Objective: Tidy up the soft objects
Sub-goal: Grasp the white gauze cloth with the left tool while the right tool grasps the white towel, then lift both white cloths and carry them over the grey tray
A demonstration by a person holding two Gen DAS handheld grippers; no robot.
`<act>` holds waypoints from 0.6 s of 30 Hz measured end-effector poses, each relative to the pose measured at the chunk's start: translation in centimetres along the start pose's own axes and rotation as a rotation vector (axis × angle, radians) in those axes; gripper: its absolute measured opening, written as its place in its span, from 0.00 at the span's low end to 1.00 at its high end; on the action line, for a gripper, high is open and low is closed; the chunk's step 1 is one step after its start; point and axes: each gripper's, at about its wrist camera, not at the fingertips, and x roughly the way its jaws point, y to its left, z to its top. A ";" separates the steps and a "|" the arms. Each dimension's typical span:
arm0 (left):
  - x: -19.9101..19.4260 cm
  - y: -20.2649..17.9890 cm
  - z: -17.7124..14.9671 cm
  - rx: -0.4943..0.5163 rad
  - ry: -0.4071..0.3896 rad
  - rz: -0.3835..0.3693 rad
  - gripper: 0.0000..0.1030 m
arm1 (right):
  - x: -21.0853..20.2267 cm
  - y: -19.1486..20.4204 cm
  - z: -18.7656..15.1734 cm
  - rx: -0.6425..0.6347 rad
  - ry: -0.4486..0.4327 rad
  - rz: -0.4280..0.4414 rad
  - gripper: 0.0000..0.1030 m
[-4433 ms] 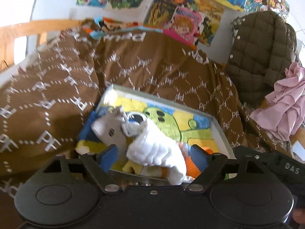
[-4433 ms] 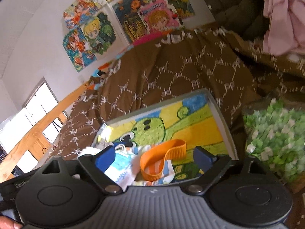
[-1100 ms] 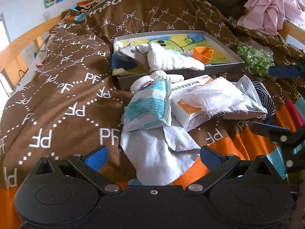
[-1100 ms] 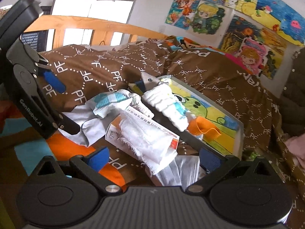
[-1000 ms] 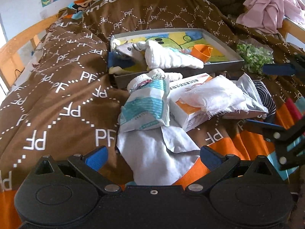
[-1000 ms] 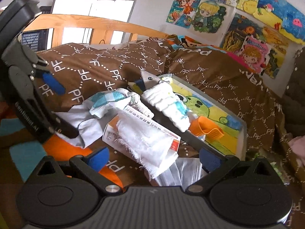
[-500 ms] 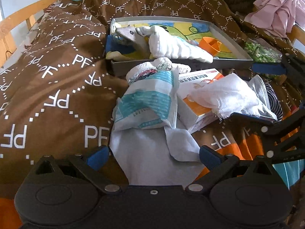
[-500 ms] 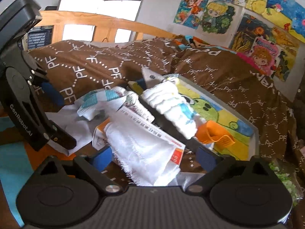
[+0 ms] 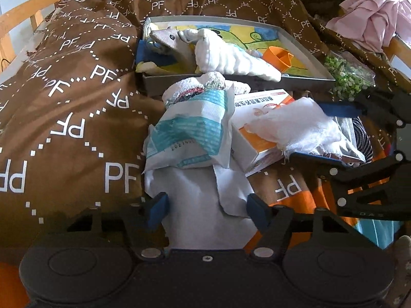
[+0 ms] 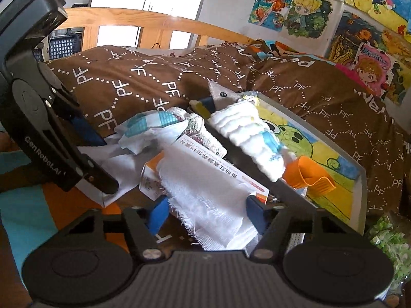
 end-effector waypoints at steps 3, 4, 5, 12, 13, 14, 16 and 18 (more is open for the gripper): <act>-0.1 0.1 0.1 -0.010 -0.001 0.002 0.53 | 0.0 0.0 0.1 0.011 0.006 0.018 0.55; -0.1 0.2 0.1 -0.017 0.001 0.001 0.49 | 0.0 -0.1 0.1 0.021 0.011 0.028 0.50; -0.1 0.3 0.1 -0.021 0.005 0.001 0.46 | 0.1 -0.1 0.1 0.028 0.015 0.034 0.46; -0.4 0.6 0.4 -0.023 0.008 0.011 0.28 | -0.2 -0.2 0.3 0.052 0.013 0.058 0.33; -0.5 0.6 0.3 -0.021 0.006 0.013 0.24 | -0.3 -0.2 0.3 0.053 0.012 0.059 0.31; -0.6 0.6 0.4 -0.019 0.004 0.015 0.20 | -0.3 -0.1 0.3 0.056 0.012 0.060 0.29; -0.8 0.6 0.4 -0.021 -0.006 0.026 0.14 | -0.4 -0.1 0.4 0.066 0.011 0.063 0.28; -0.9 0.7 0.5 -0.034 -0.012 0.028 0.12 | -0.5 -0.2 0.4 0.086 0.010 0.074 0.28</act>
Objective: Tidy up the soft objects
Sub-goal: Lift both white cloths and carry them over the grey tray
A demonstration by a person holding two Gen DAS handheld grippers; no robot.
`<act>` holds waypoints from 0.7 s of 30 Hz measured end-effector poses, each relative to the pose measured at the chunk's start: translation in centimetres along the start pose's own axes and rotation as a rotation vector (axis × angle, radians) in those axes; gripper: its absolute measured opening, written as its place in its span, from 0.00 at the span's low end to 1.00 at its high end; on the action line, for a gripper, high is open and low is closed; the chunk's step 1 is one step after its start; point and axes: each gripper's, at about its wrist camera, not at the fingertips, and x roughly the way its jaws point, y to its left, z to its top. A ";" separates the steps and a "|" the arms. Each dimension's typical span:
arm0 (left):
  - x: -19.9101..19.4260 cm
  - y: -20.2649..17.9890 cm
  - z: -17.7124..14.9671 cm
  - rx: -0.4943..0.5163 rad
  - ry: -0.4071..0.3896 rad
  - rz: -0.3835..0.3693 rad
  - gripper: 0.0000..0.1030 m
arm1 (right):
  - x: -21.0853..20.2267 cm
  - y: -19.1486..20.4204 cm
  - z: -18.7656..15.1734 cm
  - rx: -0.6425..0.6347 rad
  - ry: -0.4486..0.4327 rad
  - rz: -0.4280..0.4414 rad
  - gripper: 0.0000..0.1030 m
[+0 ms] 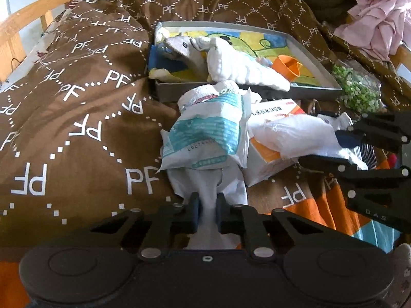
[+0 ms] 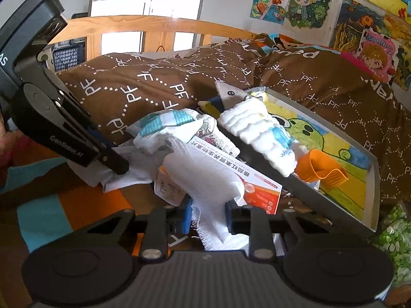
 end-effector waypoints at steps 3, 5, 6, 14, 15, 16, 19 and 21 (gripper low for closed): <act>-0.4 -0.1 0.1 -0.006 -0.014 0.002 0.10 | -0.2 -0.4 0.1 0.043 -0.004 0.020 0.28; -0.7 -0.3 0.1 0.004 -0.025 0.004 0.10 | -0.3 -0.6 0.1 0.076 -0.005 0.032 0.28; -0.8 -0.4 0.1 0.011 -0.030 0.005 0.10 | -0.3 -0.8 0.2 0.093 -0.006 0.038 0.28; -2.3 -2.0 -0.2 0.082 -0.076 -0.008 0.05 | -0.8 -2.9 0.2 0.270 -0.020 0.099 0.28; -2.4 -2.2 -0.2 0.092 -0.082 -0.017 0.04 | -0.8 -3.2 0.1 0.298 -0.020 0.112 0.28; -2.6 -2.4 -0.3 0.100 -0.086 -0.033 0.03 | -0.8 -3.5 0.1 0.328 -0.018 0.125 0.28; -2.7 -3.0 -0.4 0.120 -0.091 -0.054 0.02 | -0.9 -4.2 0.0 0.389 -0.022 0.146 0.28; -2.7 -3.2 -0.5 0.137 -0.092 -0.046 0.02 | -1.2 -4.5 0.0 0.417 -0.032 0.152 0.28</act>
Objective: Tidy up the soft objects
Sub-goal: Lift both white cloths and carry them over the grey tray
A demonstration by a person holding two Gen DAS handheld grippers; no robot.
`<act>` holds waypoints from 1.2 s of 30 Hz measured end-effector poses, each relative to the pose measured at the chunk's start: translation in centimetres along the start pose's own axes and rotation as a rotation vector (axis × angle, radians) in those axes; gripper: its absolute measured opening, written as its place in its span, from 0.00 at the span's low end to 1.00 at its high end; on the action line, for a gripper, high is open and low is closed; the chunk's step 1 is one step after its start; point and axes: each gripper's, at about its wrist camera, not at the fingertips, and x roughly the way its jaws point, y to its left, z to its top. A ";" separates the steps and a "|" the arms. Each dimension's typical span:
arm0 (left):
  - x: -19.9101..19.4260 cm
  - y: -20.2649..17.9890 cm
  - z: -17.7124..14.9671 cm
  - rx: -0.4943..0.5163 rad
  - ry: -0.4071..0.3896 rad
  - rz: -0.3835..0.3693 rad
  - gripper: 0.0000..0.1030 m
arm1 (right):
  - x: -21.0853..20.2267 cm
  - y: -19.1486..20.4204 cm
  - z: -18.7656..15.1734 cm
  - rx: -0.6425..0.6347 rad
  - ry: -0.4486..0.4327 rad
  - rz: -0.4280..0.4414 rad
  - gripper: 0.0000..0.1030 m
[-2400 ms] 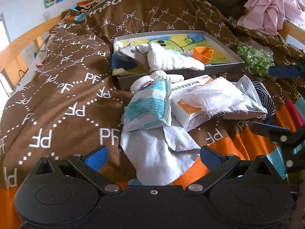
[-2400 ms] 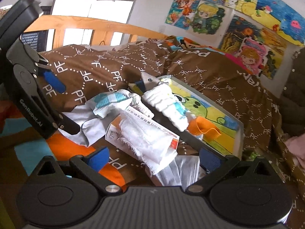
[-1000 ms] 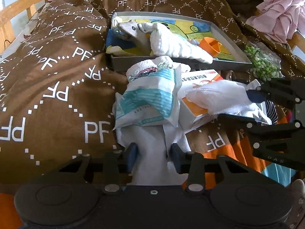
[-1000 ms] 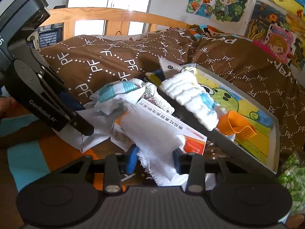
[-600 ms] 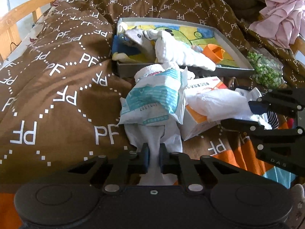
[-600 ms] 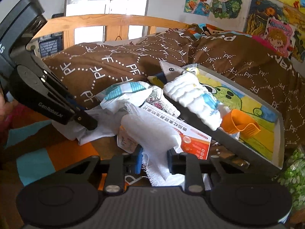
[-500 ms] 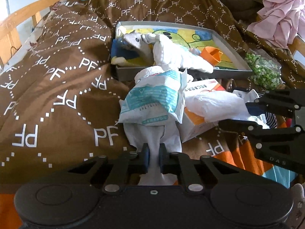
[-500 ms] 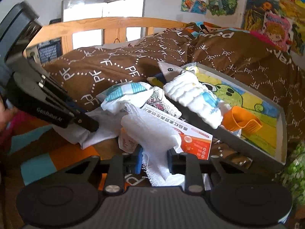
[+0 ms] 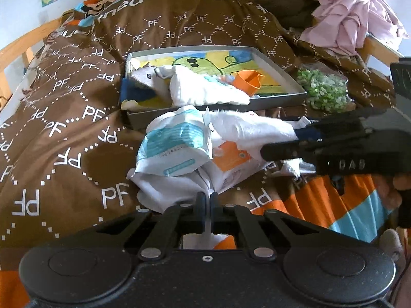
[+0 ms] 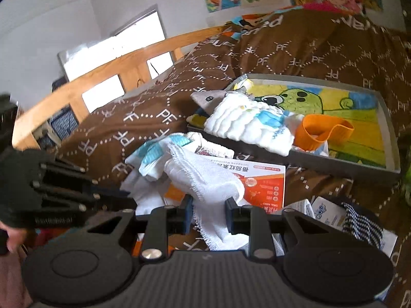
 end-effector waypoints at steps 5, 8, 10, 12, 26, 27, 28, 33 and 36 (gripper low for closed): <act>0.0 0.4 0.1 -0.016 0.002 0.006 0.02 | -0.6 -0.6 0.6 0.060 -0.038 0.035 0.25; 0.1 0.6 0.1 -0.018 0.001 0.002 0.02 | -1.0 -1.1 0.8 0.106 -0.058 0.062 0.25; 0.4 0.5 -0.1 -0.012 0.011 0.007 0.04 | -1.1 -1.4 0.9 0.117 -0.065 0.060 0.25; 0.8 0.5 -0.2 -0.006 0.026 0.025 0.15 | -1.0 -1.3 1.0 0.109 -0.062 0.048 0.25; 1.7 1.1 -0.2 -0.036 0.038 0.062 0.03 | 0.8 0.5 0.1 -0.030 -0.018 -0.014 0.18; 1.6 1.2 -0.1 -0.042 0.030 0.060 0.03 | 0.7 0.5 0.1 -0.024 -0.027 -0.009 0.16; 1.4 1.2 -0.1 -0.046 0.020 0.059 0.02 | 0.5 0.4 0.2 -0.015 -0.038 0.001 0.11; 0.1 0.7 0.4 -0.046 -0.048 0.021 0.01 | -0.5 -0.1 0.8 0.029 -0.083 0.019 0.06; -0.9 0.2 0.5 -0.028 -0.094 0.004 0.01 | -1.2 -0.4 1.2 0.048 -0.115 0.017 0.06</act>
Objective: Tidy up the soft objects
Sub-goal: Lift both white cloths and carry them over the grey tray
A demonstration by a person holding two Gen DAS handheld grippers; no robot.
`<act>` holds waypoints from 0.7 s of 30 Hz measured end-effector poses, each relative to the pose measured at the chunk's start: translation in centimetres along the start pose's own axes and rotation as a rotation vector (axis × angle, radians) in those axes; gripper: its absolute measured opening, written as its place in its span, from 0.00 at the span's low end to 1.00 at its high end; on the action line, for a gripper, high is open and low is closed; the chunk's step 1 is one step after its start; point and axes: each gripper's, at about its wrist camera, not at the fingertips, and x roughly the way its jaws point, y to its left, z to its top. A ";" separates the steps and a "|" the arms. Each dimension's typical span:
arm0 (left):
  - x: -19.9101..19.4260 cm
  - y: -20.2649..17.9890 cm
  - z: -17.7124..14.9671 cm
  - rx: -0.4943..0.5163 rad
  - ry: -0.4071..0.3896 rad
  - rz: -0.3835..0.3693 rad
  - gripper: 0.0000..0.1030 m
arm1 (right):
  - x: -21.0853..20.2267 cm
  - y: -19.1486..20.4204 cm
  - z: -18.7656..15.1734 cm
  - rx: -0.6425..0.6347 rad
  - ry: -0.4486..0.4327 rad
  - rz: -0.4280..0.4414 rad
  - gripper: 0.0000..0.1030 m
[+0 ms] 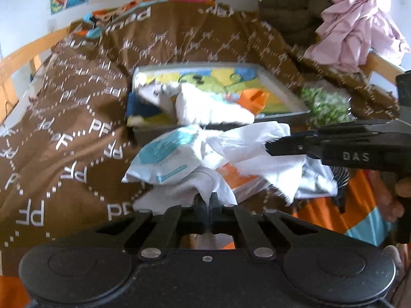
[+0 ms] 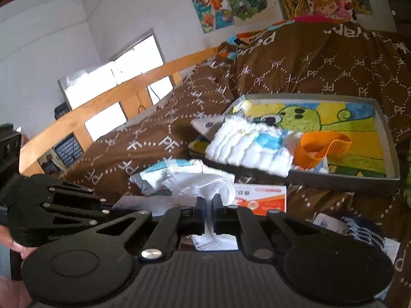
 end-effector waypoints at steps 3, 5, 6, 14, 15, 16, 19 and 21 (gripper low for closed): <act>-0.7 -0.2 0.2 -0.002 -0.019 -0.022 0.01 | -1.0 -0.3 0.6 0.028 -0.042 0.007 0.06; -1.4 -0.4 0.3 -0.010 -0.035 -0.035 0.00 | -1.7 -0.4 0.9 0.043 -0.070 0.012 0.06; -1.8 -0.3 0.3 -0.017 -0.044 -0.042 0.00 | -2.0 -0.5 1.1 0.052 -0.081 0.015 0.06; -5.1 -0.4 0.7 -0.062 -0.174 -0.097 0.00 | -3.7 -1.3 2.0 0.090 -0.156 0.006 0.06; -5.3 -0.4 0.8 -0.059 -0.193 -0.101 0.00 | -3.8 -1.4 2.1 0.093 -0.163 0.003 0.06; -5.4 -0.5 1.0 -0.055 -0.215 -0.106 0.00 | -3.9 -1.5 2.2 0.098 -0.170 0.002 0.06; -5.5 -0.5 1.5 -0.051 -0.276 -0.119 0.00 | -4.1 -1.8 2.5 0.108 -0.193 -0.005 0.06; -5.3 -0.3 2.0 -0.058 -0.311 -0.126 0.00 | -4.0 -2.2 3.0 0.105 -0.213 -0.017 0.06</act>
